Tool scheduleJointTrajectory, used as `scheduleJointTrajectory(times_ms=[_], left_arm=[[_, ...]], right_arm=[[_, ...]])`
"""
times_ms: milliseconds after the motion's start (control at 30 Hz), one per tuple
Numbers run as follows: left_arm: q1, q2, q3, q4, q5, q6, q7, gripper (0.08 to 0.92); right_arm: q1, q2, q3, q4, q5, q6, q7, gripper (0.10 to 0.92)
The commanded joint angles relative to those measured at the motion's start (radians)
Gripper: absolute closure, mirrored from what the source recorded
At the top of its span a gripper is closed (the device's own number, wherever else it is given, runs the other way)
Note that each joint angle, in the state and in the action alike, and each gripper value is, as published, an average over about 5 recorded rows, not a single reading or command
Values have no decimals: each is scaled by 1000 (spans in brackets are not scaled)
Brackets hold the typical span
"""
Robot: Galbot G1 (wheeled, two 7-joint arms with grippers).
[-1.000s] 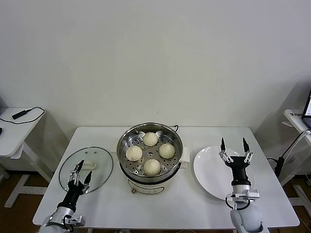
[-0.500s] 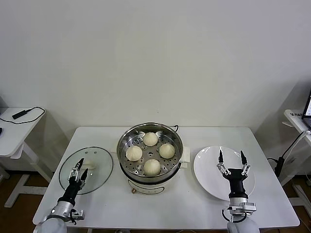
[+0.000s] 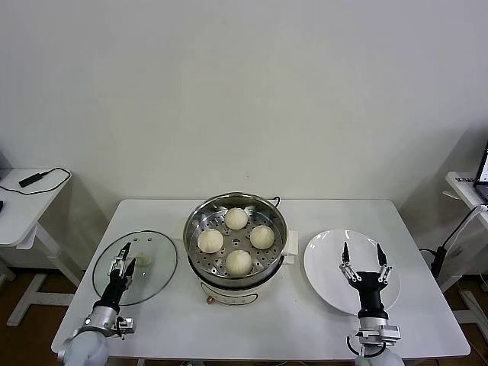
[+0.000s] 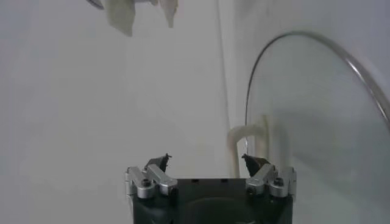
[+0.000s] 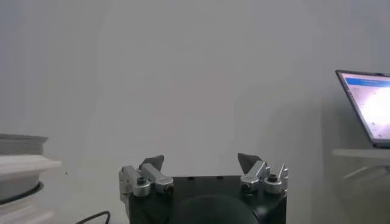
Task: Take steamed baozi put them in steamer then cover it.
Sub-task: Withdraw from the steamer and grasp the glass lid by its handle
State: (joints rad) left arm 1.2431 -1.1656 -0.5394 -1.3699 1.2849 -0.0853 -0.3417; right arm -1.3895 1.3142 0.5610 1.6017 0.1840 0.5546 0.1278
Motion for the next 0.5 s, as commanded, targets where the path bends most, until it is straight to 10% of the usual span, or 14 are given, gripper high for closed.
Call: scheduleJointTrajectory(times_ms=[33, 500], left_arm=[[-48, -9, 6, 51, 16, 10, -15, 177], [-89, -13, 12, 110, 19, -4, -24, 177]], right_arm=[[-7, 7, 6, 2, -7, 3, -3, 203], [-7, 17, 13, 1, -18, 4, -4, 203]])
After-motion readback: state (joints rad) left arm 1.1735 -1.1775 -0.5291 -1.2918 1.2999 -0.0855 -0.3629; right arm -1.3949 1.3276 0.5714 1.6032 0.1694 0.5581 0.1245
